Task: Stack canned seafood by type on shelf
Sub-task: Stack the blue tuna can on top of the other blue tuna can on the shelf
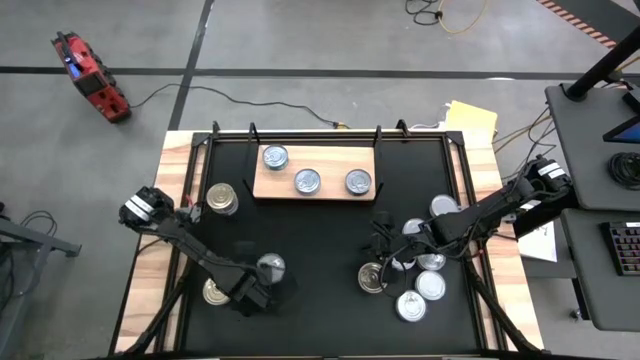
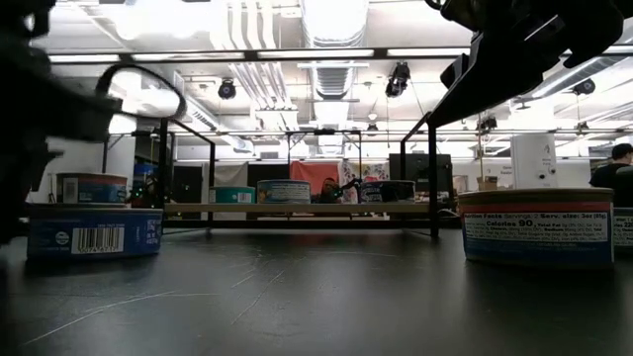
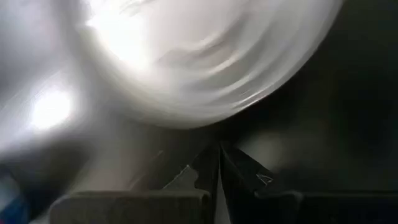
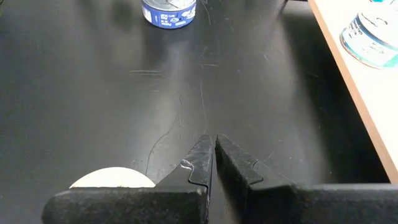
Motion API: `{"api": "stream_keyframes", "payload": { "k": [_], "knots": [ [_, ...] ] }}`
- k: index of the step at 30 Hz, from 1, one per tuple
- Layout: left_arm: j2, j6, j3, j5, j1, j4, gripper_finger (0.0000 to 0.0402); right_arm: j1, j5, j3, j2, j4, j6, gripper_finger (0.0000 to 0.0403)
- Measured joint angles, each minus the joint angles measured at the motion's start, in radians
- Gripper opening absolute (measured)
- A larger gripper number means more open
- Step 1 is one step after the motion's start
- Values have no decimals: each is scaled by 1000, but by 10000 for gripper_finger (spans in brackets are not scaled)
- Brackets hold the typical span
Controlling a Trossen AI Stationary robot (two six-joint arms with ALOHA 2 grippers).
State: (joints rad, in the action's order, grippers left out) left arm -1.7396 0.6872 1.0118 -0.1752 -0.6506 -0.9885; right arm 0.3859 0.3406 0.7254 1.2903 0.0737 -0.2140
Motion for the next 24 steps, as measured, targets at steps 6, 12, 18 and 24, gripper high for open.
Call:
{"api": "stream_keyframes", "payload": {
  "k": [6, 12, 18, 24],
  "knots": [
    [161, 93, 19, -179, -1, -79, 0, 0, 0, 0, 0, 1, -7, 13],
    [263, 6, 3, -141, -4, 143, 0, 0, 0, 0, 0, 4, -13, 13],
    [229, -88, -11, -122, -3, 317, 0, 0, 0, -1, 0, 4, -12, 13],
    [126, -100, -11, -69, -3, 352, 0, 0, 0, -5, 0, 4, -12, 13]
  ]
}}
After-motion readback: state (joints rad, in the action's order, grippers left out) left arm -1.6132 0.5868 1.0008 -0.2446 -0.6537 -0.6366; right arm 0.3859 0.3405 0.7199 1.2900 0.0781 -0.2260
